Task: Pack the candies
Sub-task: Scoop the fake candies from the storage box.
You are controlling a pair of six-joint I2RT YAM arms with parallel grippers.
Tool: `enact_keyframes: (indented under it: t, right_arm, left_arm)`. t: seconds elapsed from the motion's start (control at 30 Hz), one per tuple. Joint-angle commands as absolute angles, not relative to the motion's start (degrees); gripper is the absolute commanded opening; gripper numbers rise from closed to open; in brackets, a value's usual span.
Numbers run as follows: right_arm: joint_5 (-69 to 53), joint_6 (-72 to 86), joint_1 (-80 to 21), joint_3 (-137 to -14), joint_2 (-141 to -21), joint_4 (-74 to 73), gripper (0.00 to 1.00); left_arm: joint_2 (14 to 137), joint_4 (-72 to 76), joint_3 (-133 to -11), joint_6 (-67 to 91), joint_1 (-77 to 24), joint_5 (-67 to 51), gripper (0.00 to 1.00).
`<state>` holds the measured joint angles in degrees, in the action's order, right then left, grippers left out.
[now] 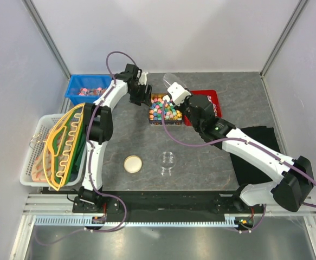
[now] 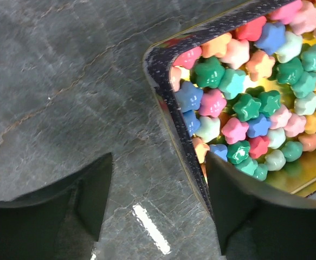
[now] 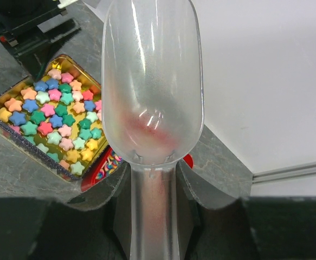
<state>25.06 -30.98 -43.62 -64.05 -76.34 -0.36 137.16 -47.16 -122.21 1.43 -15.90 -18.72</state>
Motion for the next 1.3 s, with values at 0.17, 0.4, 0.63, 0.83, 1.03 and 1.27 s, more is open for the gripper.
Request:
enact_keyframes:
  t: [0.17, 0.4, 0.63, 0.83, 1.03, 1.27]
  right_arm:
    - [26.9, -31.0, -43.4, -63.7, -75.2, 3.3, 0.0]
    - [26.7, -31.1, -43.4, -63.3, -75.1, 3.4, 0.0]
    - [26.3, -30.9, -43.4, -62.8, -75.0, 3.7, 0.0]
    - [26.1, -30.8, -43.4, -62.7, -75.0, 3.8, 0.0]
    - [26.1, -31.3, -43.4, -62.3, -75.1, 4.1, 0.0]
    - [26.3, -31.5, -43.5, -61.8, -75.2, 4.7, 0.0]
  left_arm:
    - [136.8, -47.5, -123.8, 3.8, -16.5, -14.9, 0.54]
    - [138.3, -47.5, -123.9, 2.8, -18.6, -7.1, 0.53]
    - [139.7, -47.5, -123.3, 2.6, -19.2, -4.5, 0.4]
    - [139.8, -47.5, -123.4, 2.5, -20.0, -1.8, 0.33]
    - [140.4, -47.4, -124.0, 1.8, -21.4, 2.3, 0.23]
    - [140.1, -47.2, -124.3, 0.9, -22.1, 6.2, 0.16]
